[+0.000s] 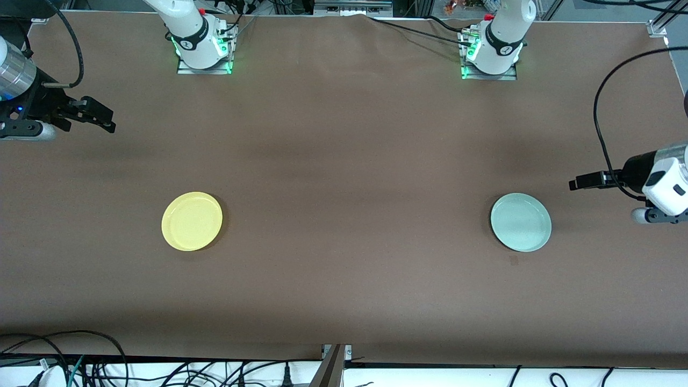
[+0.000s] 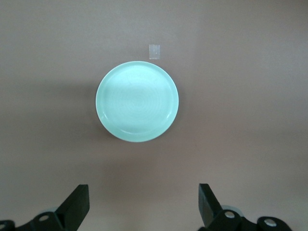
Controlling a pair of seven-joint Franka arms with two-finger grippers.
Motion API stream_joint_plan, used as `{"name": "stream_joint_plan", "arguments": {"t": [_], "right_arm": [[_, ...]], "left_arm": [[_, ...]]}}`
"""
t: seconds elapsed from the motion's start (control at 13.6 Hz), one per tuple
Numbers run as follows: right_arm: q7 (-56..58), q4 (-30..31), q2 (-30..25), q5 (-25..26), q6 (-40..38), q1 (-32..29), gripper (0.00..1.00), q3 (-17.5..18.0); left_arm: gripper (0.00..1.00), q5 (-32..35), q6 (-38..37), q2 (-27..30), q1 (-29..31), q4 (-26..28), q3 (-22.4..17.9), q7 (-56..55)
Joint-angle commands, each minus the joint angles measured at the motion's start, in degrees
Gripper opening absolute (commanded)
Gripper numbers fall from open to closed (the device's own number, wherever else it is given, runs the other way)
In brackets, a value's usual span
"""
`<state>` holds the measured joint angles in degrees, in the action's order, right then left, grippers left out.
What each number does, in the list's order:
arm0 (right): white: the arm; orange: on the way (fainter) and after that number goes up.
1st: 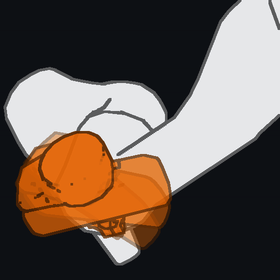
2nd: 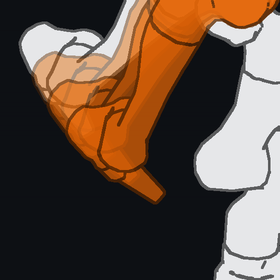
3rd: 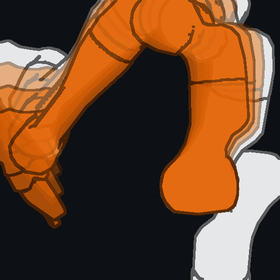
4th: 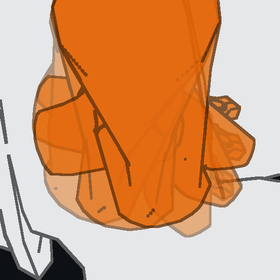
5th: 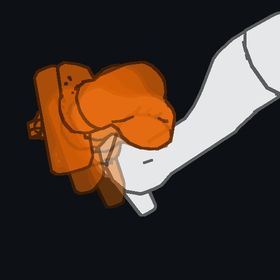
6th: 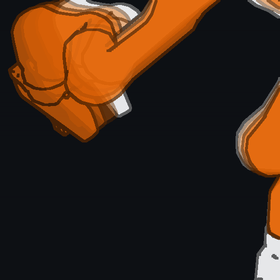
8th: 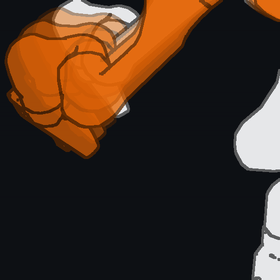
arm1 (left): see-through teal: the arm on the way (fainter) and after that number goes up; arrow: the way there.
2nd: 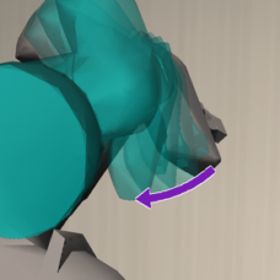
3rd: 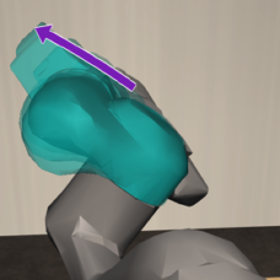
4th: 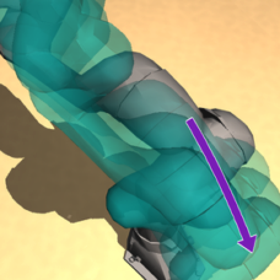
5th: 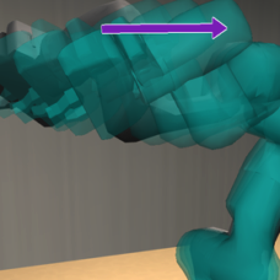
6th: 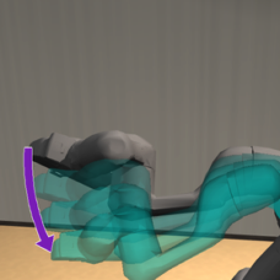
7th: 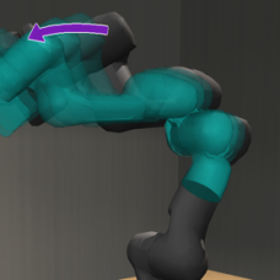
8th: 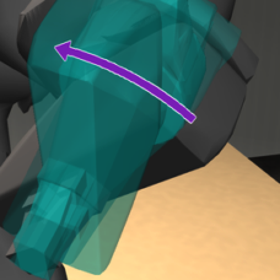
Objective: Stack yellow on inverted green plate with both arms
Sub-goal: 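Move the left gripper down to the rim of the green plate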
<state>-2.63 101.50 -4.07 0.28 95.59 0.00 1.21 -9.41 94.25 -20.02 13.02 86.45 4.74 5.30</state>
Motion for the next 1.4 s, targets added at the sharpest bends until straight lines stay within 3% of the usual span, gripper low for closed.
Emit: {"name": "stream_joint_plan", "arguments": {"t": [0.0, 0.37, 0.74, 1.32], "right_arm": [[-0.62, -0.60, 0.12, -0.99, -0.58, -0.97, 1.00, 0.81], [-0.62, -0.60, 0.12, -0.99, -0.58, -0.97, 1.00, 0.81], [-0.62, -0.60, 0.12, -0.99, -0.58, -0.97, 1.00, 0.81], [-0.62, -0.60, 0.12, -0.99, -0.58, -0.97, 1.00, 0.81]], "left_arm": [[1.00, -2.80, 3.81, -3.70, 1.47, -0.42, 0.18, 6.89], [1.00, -8.95, 18.66, -7.56, 6.66, 9.69, 0.18, 20.17], [1.00, -11.51, 26.40, -13.81, 8.16, 10.75, 0.18, 23.71], [1.00, -12.83, 33.97, -16.01, 7.46, 15.32, 0.18, 23.79]]}}
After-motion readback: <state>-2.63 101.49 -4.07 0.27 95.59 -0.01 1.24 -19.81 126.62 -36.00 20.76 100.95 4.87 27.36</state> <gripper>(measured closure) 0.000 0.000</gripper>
